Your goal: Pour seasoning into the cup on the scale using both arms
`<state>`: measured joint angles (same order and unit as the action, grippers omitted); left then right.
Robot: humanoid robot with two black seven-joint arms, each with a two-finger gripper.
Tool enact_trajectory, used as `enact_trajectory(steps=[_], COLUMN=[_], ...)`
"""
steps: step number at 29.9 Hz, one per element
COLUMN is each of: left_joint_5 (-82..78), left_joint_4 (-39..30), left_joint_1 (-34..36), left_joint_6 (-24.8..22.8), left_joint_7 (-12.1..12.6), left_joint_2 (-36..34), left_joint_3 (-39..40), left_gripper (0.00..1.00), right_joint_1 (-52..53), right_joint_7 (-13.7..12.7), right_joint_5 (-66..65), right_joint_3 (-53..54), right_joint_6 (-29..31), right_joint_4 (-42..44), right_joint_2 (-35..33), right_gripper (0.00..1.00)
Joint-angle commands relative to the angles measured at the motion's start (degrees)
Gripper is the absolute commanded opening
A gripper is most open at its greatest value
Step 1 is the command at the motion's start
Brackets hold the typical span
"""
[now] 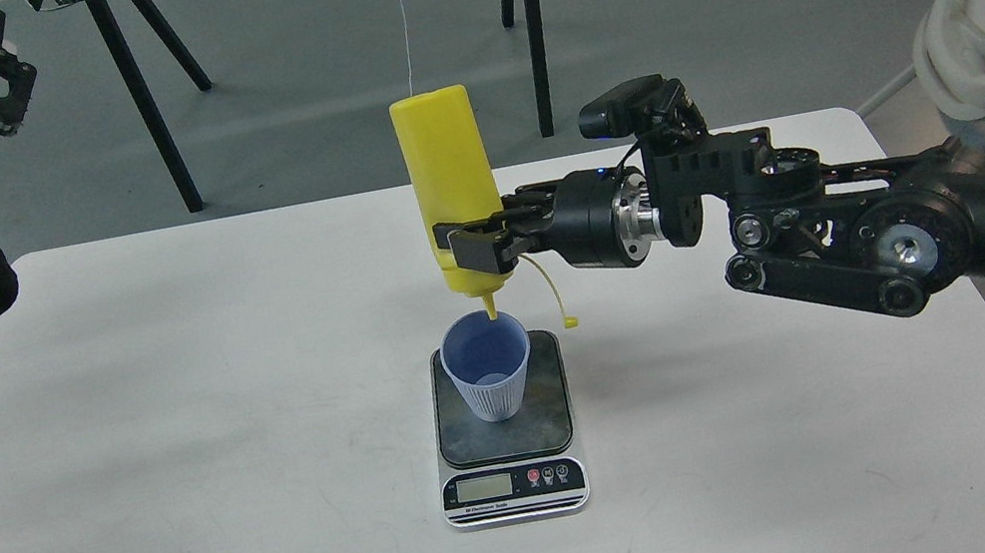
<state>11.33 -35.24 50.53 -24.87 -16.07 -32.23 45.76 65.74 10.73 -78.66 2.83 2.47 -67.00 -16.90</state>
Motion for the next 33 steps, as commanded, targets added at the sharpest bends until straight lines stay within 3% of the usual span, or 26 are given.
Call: enact_trajectory(steps=[1, 7, 13, 21, 33], left_joint_5=[-0.08, -0.08, 0.0, 0.0, -0.08], left_joint_4=[0.0, 0.0, 0.0, 0.0, 0.0], left_joint_1=[-0.09, -0.09, 0.0, 0.0, -0.09], left_joint_6=[0.0, -0.09, -0.09, -0.35, -0.09], left_joint_7=[-0.02, -0.1, 0.07, 0.25, 0.25], left_joint_2=[-0.03, 0.06, -0.03, -0.12, 0.15], left_joint_3=[0.03, 0.03, 0.12, 0.12, -0.14], left_gripper=[1.0, 1.0, 1.0, 1.0, 1.0], right_joint_1=[-1.04, -2.01, -1.75, -3.15, -18.43], right_joint_7=[-0.01, -0.01, 0.08, 0.17, -0.01], right_joint_5=[-0.09, 0.0, 4.64, 28.27, 72.73], right_joint_3=[0.07, -0.02, 3.3, 12.62, 30.03], right_joint_6=[-1.24, -2.56, -1.86, 6.22, 21.69], right_joint_4=[0.64, 0.73, -0.32, -4.1, -3.66], right_joint_2=[0.73, 1.78, -1.63, -14.02, -27.04], right_gripper=[0.33, 0.33, 0.33, 0.34, 0.33])
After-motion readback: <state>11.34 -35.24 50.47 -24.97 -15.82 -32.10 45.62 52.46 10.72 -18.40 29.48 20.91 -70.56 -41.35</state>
